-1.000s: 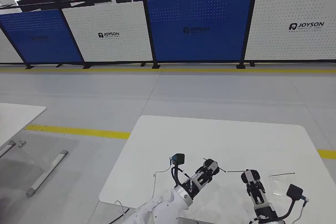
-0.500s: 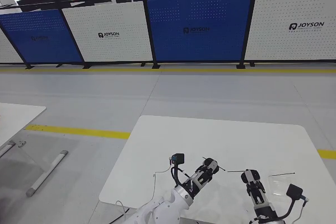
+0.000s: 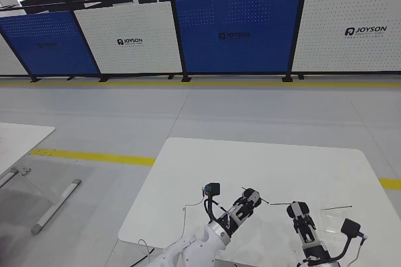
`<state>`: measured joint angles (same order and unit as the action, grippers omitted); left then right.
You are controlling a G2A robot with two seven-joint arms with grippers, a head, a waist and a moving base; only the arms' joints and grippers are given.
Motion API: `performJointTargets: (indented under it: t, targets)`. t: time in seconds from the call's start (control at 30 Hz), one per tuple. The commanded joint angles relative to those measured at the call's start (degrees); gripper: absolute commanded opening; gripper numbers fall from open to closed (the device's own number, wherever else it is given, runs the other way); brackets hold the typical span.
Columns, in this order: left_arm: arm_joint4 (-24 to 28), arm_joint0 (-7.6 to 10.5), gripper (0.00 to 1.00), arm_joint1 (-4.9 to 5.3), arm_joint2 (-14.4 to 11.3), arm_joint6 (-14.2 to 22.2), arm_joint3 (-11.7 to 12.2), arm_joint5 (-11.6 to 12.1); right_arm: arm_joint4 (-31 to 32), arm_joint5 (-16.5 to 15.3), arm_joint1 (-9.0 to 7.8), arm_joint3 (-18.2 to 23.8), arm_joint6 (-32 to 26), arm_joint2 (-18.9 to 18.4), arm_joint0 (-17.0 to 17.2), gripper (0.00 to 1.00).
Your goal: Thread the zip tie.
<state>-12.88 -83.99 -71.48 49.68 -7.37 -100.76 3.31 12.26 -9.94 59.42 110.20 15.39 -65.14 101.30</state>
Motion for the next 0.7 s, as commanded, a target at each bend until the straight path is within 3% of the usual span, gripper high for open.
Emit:
performJointTargets:
  t: [0.0,0.67]
  targets:
    - [0.0,0.0,0.0,0.0,0.0,0.0,0.0,0.0,0.28,0.27,0.18,-0.09,-0.27,0.07,-0.17,0.0]
    - [0.0,0.0,0.0,0.0,0.0,0.0,0.0,0.0,2.18,1.73,1.99,-0.9,-0.98,0.02,-1.12,0.0]
